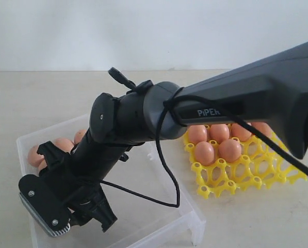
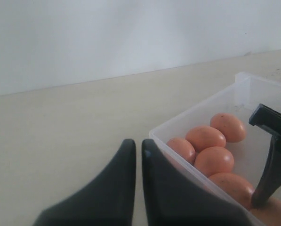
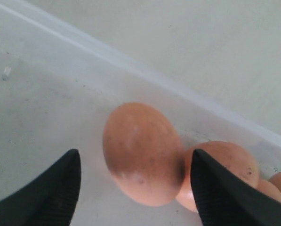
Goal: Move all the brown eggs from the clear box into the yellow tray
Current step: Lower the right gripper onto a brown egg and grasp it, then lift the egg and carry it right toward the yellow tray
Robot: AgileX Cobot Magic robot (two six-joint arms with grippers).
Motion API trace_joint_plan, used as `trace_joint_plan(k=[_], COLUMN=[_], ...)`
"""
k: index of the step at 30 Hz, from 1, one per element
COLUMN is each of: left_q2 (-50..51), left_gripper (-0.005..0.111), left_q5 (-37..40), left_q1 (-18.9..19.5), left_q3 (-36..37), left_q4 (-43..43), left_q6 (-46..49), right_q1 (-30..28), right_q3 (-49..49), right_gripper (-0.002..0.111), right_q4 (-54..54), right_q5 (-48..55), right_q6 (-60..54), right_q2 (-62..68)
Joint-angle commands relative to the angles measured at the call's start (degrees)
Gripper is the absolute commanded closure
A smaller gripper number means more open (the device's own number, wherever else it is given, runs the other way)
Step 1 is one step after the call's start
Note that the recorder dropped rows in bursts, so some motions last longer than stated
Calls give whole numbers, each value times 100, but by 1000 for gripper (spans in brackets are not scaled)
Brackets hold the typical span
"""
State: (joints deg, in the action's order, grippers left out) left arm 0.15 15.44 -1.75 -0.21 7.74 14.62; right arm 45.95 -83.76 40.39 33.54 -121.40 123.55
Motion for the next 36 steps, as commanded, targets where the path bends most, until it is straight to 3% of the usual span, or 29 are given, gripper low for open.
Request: trace_joint_plan(k=[1, 26, 28, 30, 34, 36], left_q2=[-15, -15, -15, -15, -15, -15], left_gripper=[103, 103, 103, 103, 103, 103], left_q5=[-44, -44, -44, -44, -44, -44], left_q1=[-17, -17, -17, -17, -17, -17], left_q3=[21, 21, 21, 21, 21, 21], left_q4=[40, 40, 40, 40, 40, 40], left_q6=[-3, -3, -3, -3, -3, -3], right_q1=[-1, 202, 202, 202, 202, 202], right_q3=[-32, -32, -32, -32, -32, -32], right_gripper=[49, 50, 57, 71, 108, 108], right_q4=[46, 233, 233, 233, 196, 196], right_q5=[-128, -326, -326, -326, -326, -326], right_q6=[-65, -49, 65, 284, 787, 1064], right_q2=[50, 258, 258, 258, 258, 258])
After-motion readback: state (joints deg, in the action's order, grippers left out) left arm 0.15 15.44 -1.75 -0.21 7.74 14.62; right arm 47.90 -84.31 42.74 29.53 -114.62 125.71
